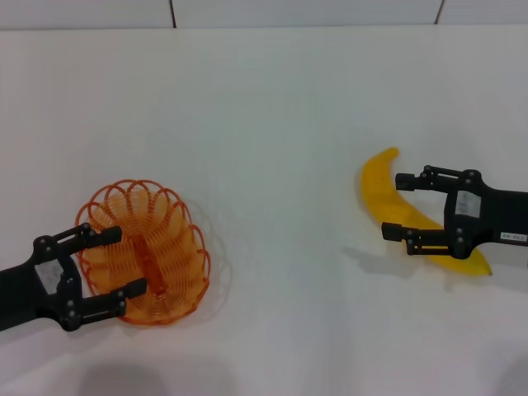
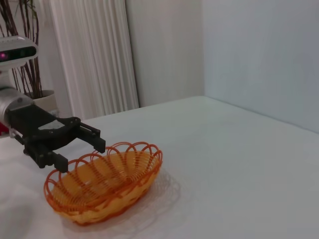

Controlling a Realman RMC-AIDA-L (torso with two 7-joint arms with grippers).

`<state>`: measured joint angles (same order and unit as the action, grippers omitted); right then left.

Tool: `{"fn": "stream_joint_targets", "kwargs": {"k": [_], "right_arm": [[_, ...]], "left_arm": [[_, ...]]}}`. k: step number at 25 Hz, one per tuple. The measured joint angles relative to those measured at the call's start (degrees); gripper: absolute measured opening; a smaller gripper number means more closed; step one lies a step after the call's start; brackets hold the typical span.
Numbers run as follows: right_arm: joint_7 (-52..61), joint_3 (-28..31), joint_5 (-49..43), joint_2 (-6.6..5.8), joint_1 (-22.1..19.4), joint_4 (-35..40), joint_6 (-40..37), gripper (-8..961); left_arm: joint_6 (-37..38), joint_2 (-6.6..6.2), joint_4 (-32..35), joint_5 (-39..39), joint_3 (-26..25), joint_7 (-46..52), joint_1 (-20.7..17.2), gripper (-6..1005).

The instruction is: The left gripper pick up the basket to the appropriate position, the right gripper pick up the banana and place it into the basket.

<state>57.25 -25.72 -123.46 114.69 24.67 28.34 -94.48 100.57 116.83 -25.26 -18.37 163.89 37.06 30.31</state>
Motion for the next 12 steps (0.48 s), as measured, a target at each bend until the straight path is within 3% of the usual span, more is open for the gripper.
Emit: {"fn": "stream_joint_targets", "kwargs": {"k": [12], "right_arm": [[-0.48,-0.03,0.05,0.37,0.38,-0.48,2.83,830]], "left_arm": [[-0.12,0.00,0.82,-0.26,-0.09,-0.06,0.19,813]]}}
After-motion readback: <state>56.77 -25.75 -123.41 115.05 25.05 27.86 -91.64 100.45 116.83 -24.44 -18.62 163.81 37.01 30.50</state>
